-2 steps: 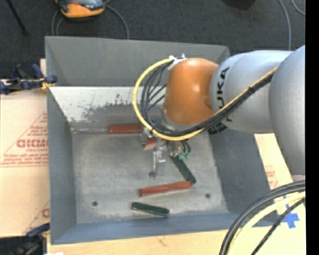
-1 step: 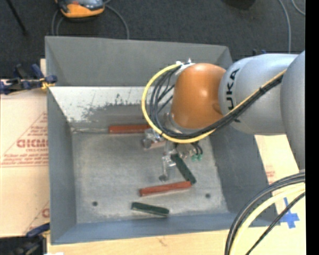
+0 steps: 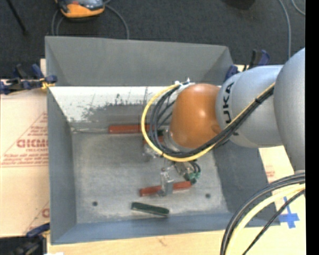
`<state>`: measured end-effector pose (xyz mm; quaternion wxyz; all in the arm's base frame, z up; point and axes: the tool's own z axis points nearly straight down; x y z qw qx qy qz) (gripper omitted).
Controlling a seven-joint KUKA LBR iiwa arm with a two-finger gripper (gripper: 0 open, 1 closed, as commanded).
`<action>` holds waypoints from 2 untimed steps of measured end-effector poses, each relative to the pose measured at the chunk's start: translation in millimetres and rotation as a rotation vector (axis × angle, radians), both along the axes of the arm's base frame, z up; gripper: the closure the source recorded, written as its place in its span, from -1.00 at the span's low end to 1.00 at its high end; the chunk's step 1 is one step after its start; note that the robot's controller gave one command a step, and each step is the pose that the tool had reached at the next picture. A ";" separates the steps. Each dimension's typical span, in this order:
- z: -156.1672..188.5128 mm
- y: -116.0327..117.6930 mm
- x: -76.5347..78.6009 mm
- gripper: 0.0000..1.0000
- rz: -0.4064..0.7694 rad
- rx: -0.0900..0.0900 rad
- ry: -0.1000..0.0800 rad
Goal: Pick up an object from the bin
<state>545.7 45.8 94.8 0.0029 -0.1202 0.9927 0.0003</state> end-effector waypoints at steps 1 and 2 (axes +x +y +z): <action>-20.8 -33.9 -37.8 1.00 -0.114 -0.001 0.004; -20.8 -33.9 -37.8 1.00 -0.115 0.000 0.004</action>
Offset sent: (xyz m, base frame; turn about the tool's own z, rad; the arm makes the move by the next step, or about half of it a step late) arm 0.0000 0.0000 0.0000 0.0000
